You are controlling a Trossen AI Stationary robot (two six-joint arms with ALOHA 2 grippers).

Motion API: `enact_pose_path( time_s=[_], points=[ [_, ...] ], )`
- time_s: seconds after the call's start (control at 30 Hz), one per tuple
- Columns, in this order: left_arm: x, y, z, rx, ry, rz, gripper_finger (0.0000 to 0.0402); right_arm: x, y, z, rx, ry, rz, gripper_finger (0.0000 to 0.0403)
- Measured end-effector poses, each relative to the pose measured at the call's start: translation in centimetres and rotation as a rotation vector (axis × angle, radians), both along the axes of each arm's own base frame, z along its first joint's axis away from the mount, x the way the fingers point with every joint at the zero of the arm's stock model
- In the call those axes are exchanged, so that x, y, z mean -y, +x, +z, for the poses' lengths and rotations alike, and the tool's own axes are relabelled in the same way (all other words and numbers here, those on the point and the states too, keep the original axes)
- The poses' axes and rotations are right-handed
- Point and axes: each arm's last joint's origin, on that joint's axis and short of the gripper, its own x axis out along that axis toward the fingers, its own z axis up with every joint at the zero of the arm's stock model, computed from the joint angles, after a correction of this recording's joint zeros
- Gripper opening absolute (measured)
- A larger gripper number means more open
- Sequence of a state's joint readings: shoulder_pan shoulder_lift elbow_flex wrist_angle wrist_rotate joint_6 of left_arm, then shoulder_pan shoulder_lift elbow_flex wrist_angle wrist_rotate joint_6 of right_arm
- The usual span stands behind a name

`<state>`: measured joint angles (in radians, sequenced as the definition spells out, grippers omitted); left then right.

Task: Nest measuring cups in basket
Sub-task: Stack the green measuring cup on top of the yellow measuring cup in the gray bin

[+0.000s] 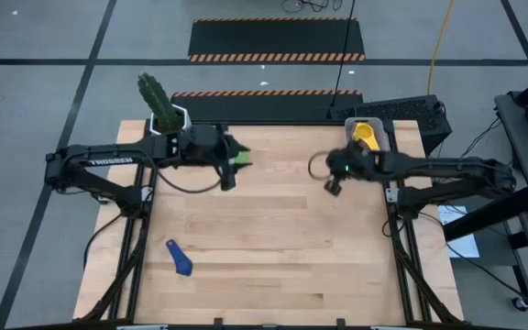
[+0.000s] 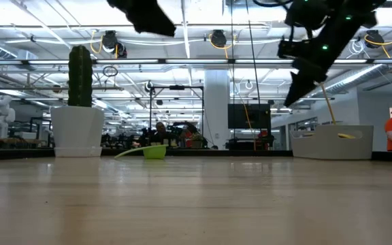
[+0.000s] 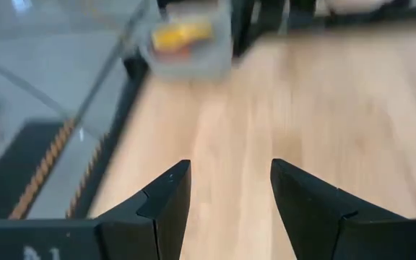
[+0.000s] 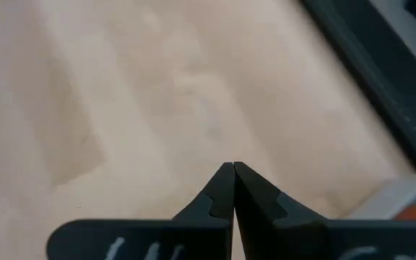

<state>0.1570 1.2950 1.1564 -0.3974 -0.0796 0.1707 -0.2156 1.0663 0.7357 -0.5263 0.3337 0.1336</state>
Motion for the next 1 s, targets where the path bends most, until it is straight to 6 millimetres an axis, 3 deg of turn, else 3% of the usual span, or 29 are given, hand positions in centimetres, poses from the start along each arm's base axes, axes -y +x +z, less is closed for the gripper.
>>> enact_pose_path(
  time_s=[0.2,0.47,0.7,1.0],
  points=[
    [2.0,-0.2,-2.9,-0.274,0.020,0.094,0.0195,-2.1,-0.2,-2.3,0.036,0.009,0.092,0.0000],
    [1.6,-1.2,-6.2,-0.485,0.033,0.330,0.0195,-2.8,0.8,-1.5,0.178,0.019,0.163,0.0000],
    [1.6,-3.3,-10.2,-0.661,-0.046,0.389,0.0195,-3.9,1.2,-1.3,0.215,0.078,0.257,0.0000],
    [1.7,-4.0,-14.4,-0.571,-0.104,0.474,0.0196,-3.8,1.5,-1.0,0.232,0.019,0.309,0.0000]
  ],
)
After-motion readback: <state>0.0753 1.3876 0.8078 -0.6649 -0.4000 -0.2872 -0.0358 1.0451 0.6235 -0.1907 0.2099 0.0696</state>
